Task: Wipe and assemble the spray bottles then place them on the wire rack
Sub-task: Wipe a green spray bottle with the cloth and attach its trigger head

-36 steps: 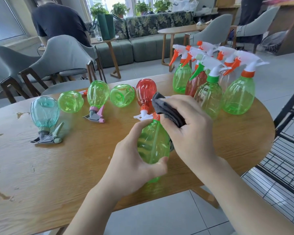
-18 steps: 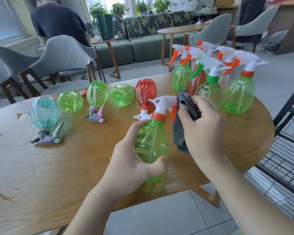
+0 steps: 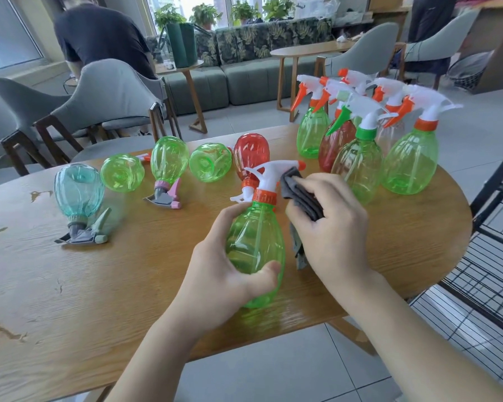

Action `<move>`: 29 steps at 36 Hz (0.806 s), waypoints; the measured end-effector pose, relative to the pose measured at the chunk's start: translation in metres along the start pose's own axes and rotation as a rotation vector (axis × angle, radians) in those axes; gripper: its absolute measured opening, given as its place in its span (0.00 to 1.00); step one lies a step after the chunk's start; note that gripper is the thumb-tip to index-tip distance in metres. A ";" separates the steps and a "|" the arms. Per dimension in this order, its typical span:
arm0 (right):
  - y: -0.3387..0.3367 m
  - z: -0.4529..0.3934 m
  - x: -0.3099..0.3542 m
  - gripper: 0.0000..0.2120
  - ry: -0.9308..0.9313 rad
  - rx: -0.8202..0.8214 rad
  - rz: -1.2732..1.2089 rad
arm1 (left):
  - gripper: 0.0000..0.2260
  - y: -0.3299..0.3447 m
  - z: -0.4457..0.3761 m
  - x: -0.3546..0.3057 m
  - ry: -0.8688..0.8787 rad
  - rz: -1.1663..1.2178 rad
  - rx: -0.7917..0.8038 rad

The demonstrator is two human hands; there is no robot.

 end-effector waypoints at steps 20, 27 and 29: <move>0.002 -0.014 -0.008 0.11 0.639 0.065 -0.583 | 0.34 -0.007 -0.004 0.004 -0.011 -0.047 0.012; 0.003 -0.001 0.005 0.10 0.533 0.165 -0.541 | 0.36 -0.004 -0.003 0.006 -0.010 -0.022 0.010; 0.002 0.001 0.004 0.09 0.420 0.209 -0.445 | 0.36 -0.005 -0.003 0.009 -0.013 -0.011 0.002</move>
Point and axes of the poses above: each hand's wrist, its own z-axis away from the middle knuckle, its own y-axis out of the palm, x = y × z, the point moved 2 cm from there along -z, towards the middle knuckle, and after that the axes turned 1 degree about -y, right-handed, at the moved point
